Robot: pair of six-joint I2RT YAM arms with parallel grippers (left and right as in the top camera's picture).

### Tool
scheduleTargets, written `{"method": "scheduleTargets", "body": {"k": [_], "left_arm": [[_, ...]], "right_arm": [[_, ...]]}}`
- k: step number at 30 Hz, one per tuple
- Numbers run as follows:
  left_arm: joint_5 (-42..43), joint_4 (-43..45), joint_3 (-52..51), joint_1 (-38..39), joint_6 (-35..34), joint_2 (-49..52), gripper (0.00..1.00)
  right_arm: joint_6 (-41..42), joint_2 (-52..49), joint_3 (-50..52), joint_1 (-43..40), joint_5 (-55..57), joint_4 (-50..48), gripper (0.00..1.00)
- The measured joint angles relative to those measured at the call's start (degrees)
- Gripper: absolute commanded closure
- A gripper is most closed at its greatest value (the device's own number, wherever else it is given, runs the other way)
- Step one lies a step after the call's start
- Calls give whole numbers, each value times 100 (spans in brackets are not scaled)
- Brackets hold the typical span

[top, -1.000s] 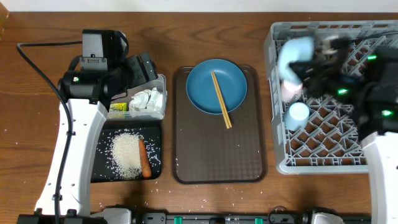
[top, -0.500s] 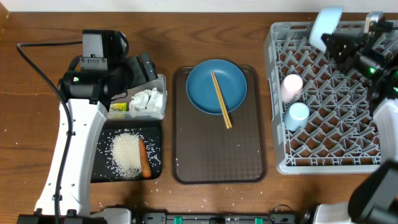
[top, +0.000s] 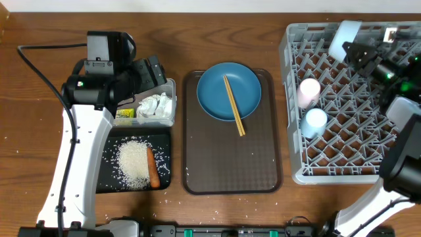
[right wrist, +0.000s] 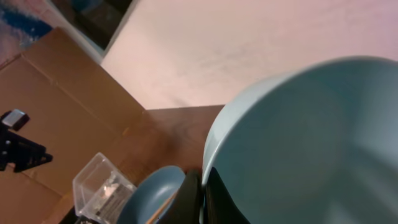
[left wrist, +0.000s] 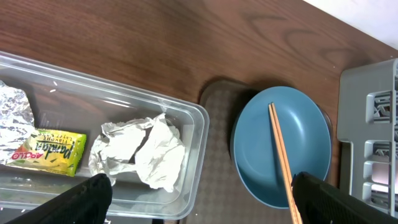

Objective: Sort waste into correct bins and load items into the dishwasher rack
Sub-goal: 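Lower the bowl upside down into the rack's far corner and release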

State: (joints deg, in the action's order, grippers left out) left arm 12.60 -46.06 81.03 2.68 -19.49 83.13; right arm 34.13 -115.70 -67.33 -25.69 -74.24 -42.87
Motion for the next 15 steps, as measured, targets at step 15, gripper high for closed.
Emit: {"method": "scheduleTargets", "body": {"k": [15], "left_arm": [[0,0,0,0,0,0,5]], "right_arm": [[162,-195,0,-2,-125,-74,99]]}}
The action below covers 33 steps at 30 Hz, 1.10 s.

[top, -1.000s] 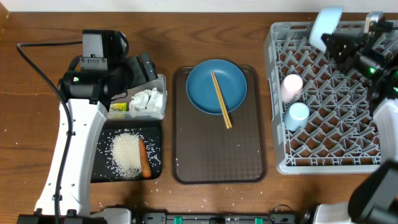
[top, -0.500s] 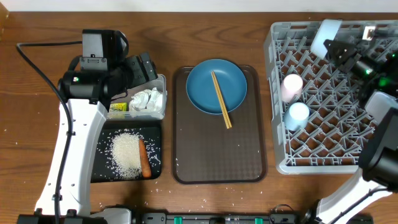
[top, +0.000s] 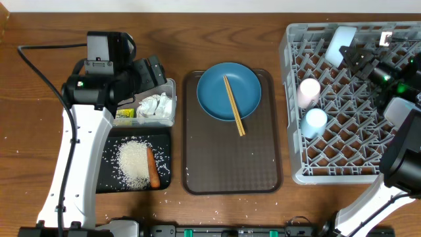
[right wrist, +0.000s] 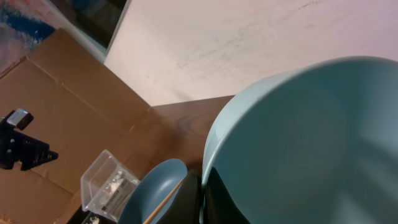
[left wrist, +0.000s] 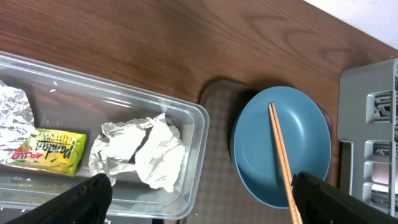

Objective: Sort waste into correct bins and load items into the dishwasher rack
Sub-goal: 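Lower the bowl upside down into the rack's far corner and release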

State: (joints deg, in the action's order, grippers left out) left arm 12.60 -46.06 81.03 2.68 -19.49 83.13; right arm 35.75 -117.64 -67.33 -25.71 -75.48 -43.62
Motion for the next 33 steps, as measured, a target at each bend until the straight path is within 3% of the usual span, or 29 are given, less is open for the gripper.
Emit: {"method": "scheduleTargets", "body": {"k": [33], "left_arm": [[-11,-2,0,0,0,0,5]], "right_arm": [[-352,-15,0,50,-428,-109,99]]}}
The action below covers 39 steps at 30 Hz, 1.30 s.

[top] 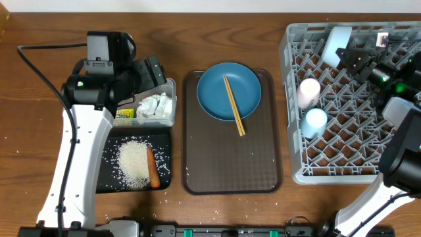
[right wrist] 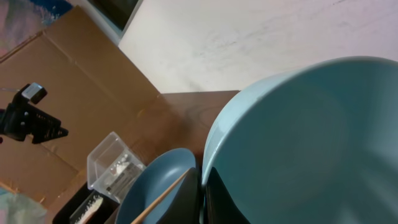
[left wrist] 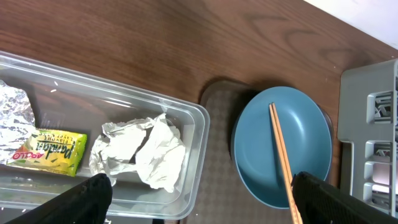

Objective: Sort waste into correct bins and load items into the dishwasher rack
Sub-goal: 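Lower the bowl upside down into the rack's far corner and release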

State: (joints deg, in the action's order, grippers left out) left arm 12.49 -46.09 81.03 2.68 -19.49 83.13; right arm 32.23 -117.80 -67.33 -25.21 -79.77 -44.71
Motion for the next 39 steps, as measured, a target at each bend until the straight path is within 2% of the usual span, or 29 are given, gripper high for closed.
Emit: {"method": "scheduleTargets", "body": {"k": [15,19,27,31,39], "left_arm": [[0,2,0,0,0,0,5],[-2,0,0,0,0,0,5],[0,0,0,0,0,0,5],[0,2,0,0,0,0,5],[0,0,0,0,0,0,5]], "right_arm": [[-94,-485,-2,-413,-133,-173,99],[79,-496,-2,-505,-144,-210,93],[866,-498,-2,-791,-127,-929,73],[1384,-498,-2,-929,-131,-1316,72],[2011,-498,-2,-1088,-33,-1416,73]]}}
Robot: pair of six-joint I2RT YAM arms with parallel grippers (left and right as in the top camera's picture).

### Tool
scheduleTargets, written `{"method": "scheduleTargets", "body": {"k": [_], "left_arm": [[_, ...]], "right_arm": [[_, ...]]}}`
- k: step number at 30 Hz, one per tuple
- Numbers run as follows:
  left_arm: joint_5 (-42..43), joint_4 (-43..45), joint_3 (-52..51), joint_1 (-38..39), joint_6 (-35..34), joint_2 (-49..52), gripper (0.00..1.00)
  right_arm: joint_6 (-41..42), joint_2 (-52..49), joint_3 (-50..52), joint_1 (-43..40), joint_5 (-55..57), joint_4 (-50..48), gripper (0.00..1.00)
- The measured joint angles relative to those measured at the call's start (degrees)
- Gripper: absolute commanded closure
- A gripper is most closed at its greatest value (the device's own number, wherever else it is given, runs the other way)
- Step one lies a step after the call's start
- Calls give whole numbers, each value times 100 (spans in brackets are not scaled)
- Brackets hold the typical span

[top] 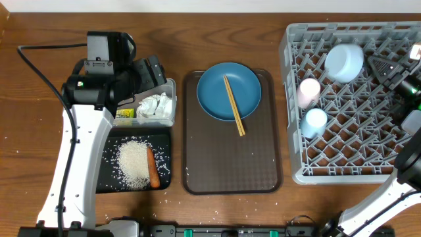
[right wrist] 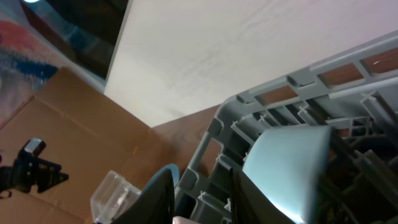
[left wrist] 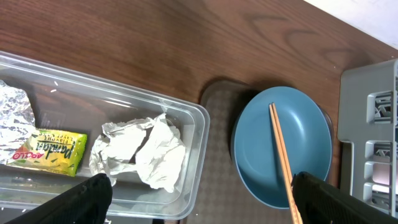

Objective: Sort waste into correct bins and load items into the dishwasher rack
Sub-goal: 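Lower the bowl upside down into the rack's far corner and release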

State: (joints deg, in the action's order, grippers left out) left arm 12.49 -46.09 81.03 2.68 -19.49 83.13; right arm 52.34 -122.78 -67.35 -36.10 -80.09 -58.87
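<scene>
A light blue bowl rests on its side in the back of the grey dishwasher rack. My right gripper is open just right of it, holding nothing; in the right wrist view the bowl lies beside my fingers. A pink cup and a blue cup stand in the rack. The blue plate with chopsticks across it sits on the brown tray. My left gripper hangs open above the clear bin.
The clear bin holds crumpled paper, a yellow packet and foil. A black tray in front of it carries rice and a sausage. Rice grains lie scattered on the table near the front edge.
My right gripper has opened and let go of the light blue bowl, which now lies in the rack. The gripper stands farther right. The left arm has not moved.
My right gripper held the light blue bowl over the back of the rack at all three earlier moments, shifting it slightly left. Now the bowl sits in the rack and the gripper is open beside it. The left gripper stayed open over the clear bin.
</scene>
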Motion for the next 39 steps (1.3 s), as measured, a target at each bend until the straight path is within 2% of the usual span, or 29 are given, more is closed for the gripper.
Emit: {"method": "scheduleTargets", "body": {"k": [8,18,27,31,35,39], "left_arm": [[0,2,0,0,0,0,5],[-2,2,0,0,0,0,5],[-2,2,0,0,0,0,5],[-2,2,0,0,0,0,5],[-2,2,0,0,0,0,5],[0,2,0,0,0,0,5]], "right_arm": [[728,0,0,13,111,-678,75],[1523,-4,-330,601,96,-721,75],[1812,-7,-852,876,105,-138,76],[2356,-7,-1047,1029,160,-74,78],[2809,-7,-1134,1180,509,505,78],[2791,-9,-1134,1270,776,903,76]]}}
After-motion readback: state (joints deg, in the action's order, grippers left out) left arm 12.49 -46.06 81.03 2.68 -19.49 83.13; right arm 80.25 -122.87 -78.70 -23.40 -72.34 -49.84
